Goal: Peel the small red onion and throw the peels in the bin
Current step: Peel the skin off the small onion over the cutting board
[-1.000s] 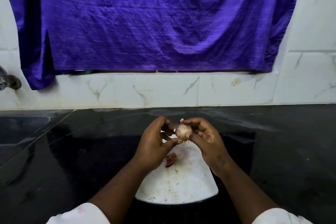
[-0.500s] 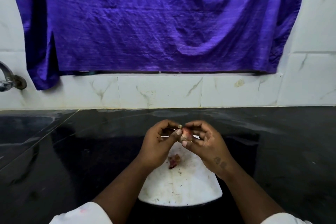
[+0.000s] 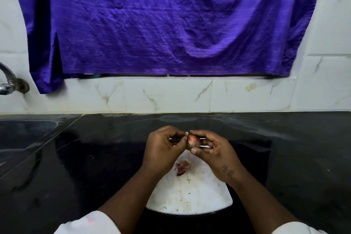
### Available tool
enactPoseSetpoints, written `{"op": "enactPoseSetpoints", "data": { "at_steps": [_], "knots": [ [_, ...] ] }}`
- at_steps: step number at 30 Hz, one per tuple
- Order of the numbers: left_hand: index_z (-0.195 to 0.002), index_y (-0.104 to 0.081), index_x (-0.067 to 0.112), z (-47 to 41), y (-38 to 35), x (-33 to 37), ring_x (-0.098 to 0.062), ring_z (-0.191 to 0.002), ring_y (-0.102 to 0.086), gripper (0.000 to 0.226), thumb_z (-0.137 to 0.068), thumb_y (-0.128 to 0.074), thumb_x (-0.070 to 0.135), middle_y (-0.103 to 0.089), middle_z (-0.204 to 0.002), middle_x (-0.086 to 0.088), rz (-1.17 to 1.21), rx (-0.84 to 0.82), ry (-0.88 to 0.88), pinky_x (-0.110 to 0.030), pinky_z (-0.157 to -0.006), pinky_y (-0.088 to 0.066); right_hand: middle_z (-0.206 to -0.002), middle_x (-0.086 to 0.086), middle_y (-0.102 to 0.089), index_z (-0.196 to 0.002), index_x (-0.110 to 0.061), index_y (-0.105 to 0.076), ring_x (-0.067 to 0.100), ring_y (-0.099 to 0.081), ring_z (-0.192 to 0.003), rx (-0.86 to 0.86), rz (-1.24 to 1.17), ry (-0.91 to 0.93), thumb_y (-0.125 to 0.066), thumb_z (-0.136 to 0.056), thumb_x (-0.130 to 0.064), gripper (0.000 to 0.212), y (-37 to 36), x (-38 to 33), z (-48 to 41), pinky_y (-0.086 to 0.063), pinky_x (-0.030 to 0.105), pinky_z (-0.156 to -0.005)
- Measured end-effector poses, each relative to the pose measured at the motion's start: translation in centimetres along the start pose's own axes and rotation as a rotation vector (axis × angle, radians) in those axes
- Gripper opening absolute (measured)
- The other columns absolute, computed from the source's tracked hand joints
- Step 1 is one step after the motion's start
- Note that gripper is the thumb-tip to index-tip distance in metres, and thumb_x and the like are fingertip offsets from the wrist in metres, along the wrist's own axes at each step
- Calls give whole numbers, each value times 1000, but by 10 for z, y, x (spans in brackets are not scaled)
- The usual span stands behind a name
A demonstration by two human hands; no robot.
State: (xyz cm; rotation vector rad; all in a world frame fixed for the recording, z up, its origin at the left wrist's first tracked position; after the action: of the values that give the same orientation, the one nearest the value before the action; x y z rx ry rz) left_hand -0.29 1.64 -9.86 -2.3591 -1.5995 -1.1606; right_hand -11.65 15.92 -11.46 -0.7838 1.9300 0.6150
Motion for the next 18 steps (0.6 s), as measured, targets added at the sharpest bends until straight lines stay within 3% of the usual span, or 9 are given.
{"op": "enactPoseSetpoints", "data": {
  "at_steps": [7,12,18],
  "knots": [
    [-85,-77,18,0,-3,7,-6,-79,-69,16,-85,-77,2,-71,-84,11,-7,33,27,-19,-67,-57,-119,-5,-74,-121,-20,-71,15,-71,-113,-6,-20,13,-77,-85,3,43,-1,-2,2,-60,28,-88],
    [-99,-80,17,0,0,9,-5,-90,-72,16,-91,-76,4,-75,-95,10,119,-20,46,-13,-70,-57,-124,-4,-73,-125,-25,-69,16,-70,-116,5,-36,15,-76,-88,-4,43,0,-3,1,-59,32,-95],
    [-88,-80,15,-1,-2,6,-8,-82,-71,14,-85,-79,2,-74,-85,8,90,16,80,-17,-68,-58,-119,-13,-74,-126,-24,-69,10,-71,-113,-7,12,2,-75,-88,-1,44,-2,-5,2,-59,26,-89]
  ]
}}
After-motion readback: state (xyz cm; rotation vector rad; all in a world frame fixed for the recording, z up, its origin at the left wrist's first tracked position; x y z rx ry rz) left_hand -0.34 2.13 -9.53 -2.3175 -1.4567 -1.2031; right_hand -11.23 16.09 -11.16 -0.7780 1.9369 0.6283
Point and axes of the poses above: each hand's wrist, its own z-axis away from the middle knuckle, its own y-axis out of the back of the hand, x = y × z, the point moved 2 cm from there along -z, towards the middle knuckle
